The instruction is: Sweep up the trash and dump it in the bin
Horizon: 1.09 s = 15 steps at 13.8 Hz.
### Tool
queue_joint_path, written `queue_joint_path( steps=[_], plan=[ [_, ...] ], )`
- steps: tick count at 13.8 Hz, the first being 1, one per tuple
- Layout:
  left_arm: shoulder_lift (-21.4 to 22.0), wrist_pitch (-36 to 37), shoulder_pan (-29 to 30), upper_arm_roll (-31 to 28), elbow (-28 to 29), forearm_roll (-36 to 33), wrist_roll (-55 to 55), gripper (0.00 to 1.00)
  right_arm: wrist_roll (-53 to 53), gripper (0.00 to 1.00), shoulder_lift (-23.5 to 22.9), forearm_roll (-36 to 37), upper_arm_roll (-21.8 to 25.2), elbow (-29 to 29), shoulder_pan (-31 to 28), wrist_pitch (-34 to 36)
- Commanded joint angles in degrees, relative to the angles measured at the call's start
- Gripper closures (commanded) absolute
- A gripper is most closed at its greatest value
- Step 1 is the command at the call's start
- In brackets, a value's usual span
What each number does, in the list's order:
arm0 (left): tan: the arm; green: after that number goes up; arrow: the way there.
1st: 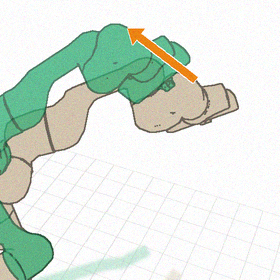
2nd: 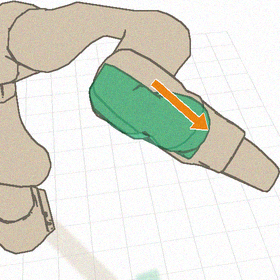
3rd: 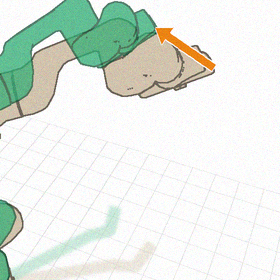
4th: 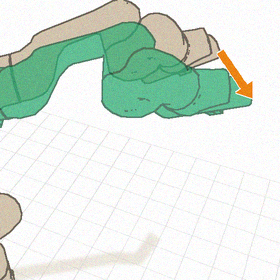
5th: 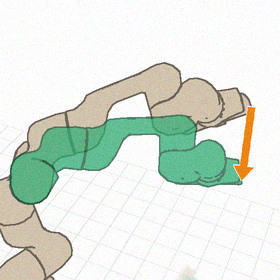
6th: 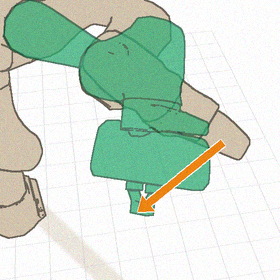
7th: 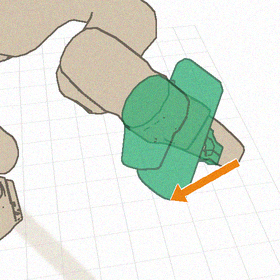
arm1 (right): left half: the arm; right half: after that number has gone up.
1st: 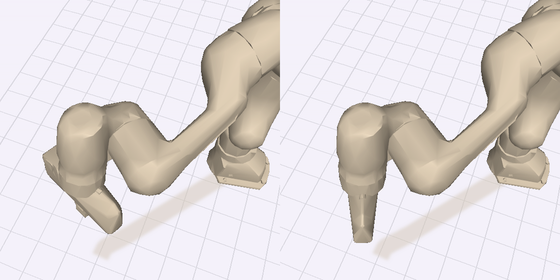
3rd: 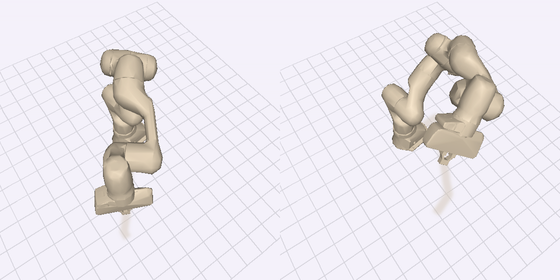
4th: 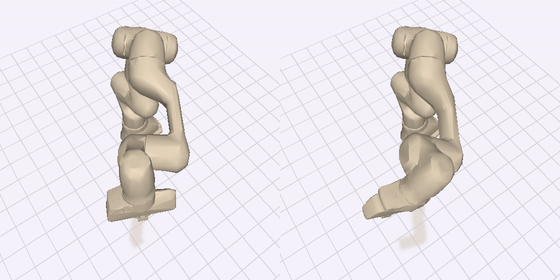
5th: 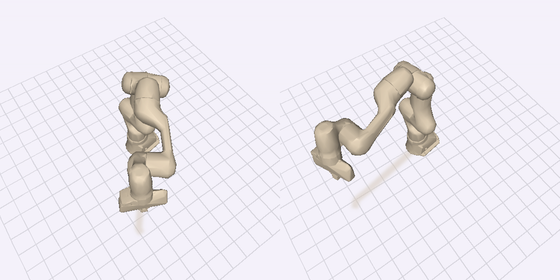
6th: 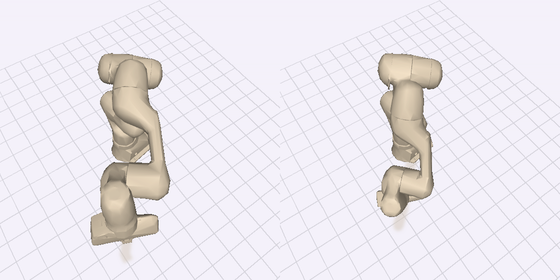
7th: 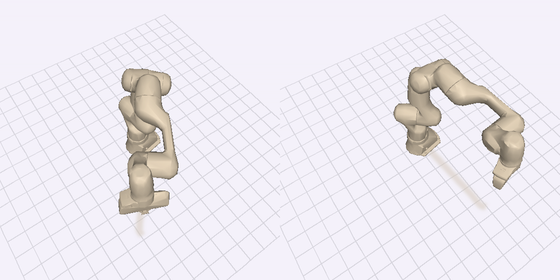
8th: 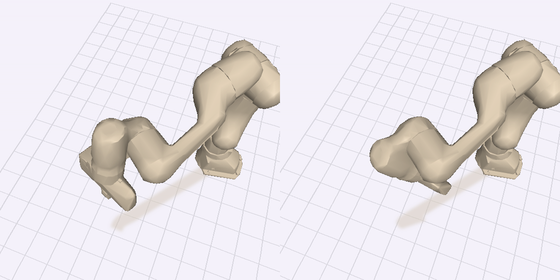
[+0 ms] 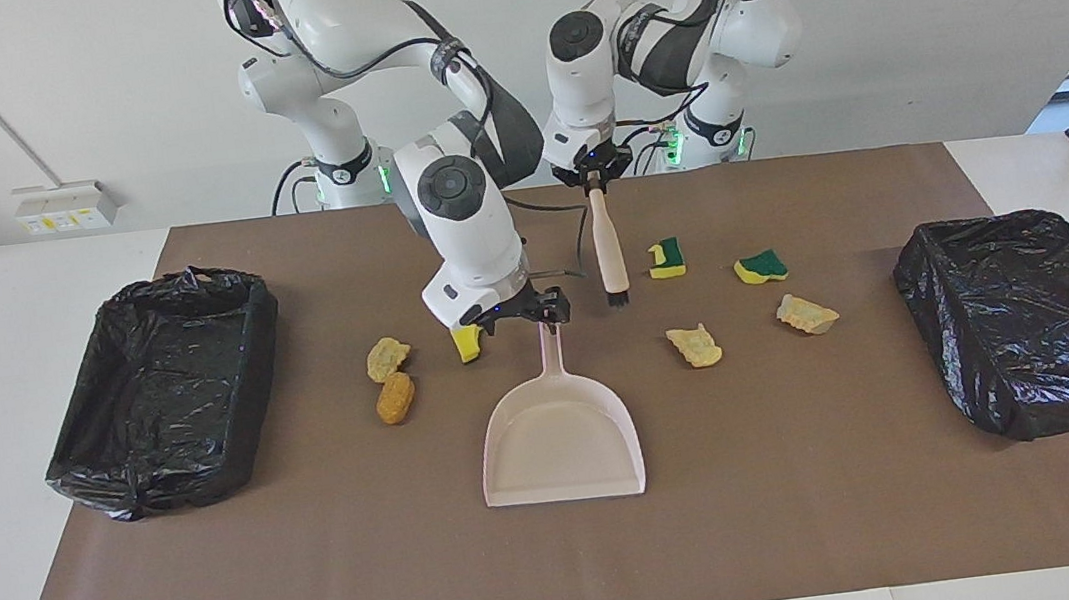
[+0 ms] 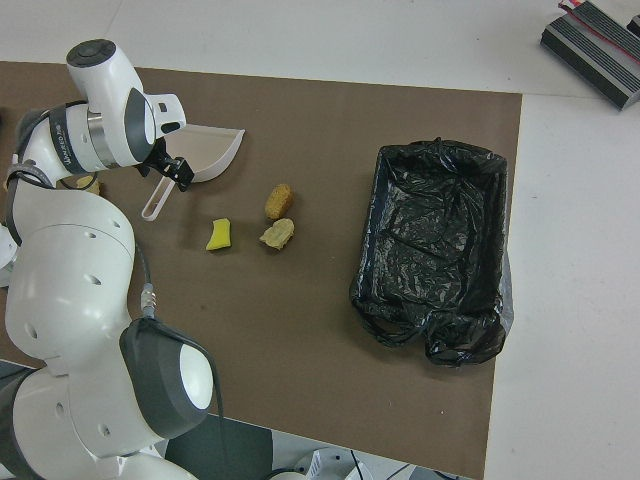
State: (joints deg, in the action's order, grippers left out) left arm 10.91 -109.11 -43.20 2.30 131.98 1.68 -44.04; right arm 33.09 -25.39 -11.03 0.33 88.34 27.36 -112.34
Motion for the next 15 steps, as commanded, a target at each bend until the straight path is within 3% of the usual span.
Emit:
queue_joint_path(
  steps=[1,5,8,9,12,14,15],
  plan=[
    [2.44,2.31,7.22,0.69,1.17,-2.11,-0.17,1.00,-2.06,0.00,-2.46,1.35,0.03,-0.45,1.73,-3.93],
    [4.56,2.95,18.74,0.78,1.70,-8.17,1.58,1.00,-4.87,0.00,-3.08,4.09,0.03,0.86,3.49,-3.85],
    [2.81,-3.28,28.93,0.78,1.62,-9.85,14.21,1.00,-5.14,0.00,-2.29,4.18,0.03,2.62,4.55,-3.24],
    [1.84,-5.74,32.27,0.78,1.61,-9.85,18.42,1.00,-6.27,0.08,-2.20,4.27,0.03,2.88,4.55,-2.89],
    [0.17,-9.53,41.59,0.78,1.44,-9.94,33.19,1.00,-7.25,0.55,-2.20,4.36,0.11,2.71,4.46,-1.66],
    [-1.41,-10.42,43.81,0.78,1.61,-9.94,36.03,1.00,-7.25,0.91,-2.20,4.44,0.11,2.18,4.11,0.01],
    [-1.59,-10.16,43.90,0.78,1.88,-9.94,37.26,1.00,-6.81,1.00,-2.20,4.36,0.11,2.18,4.19,0.02]
  ],
)
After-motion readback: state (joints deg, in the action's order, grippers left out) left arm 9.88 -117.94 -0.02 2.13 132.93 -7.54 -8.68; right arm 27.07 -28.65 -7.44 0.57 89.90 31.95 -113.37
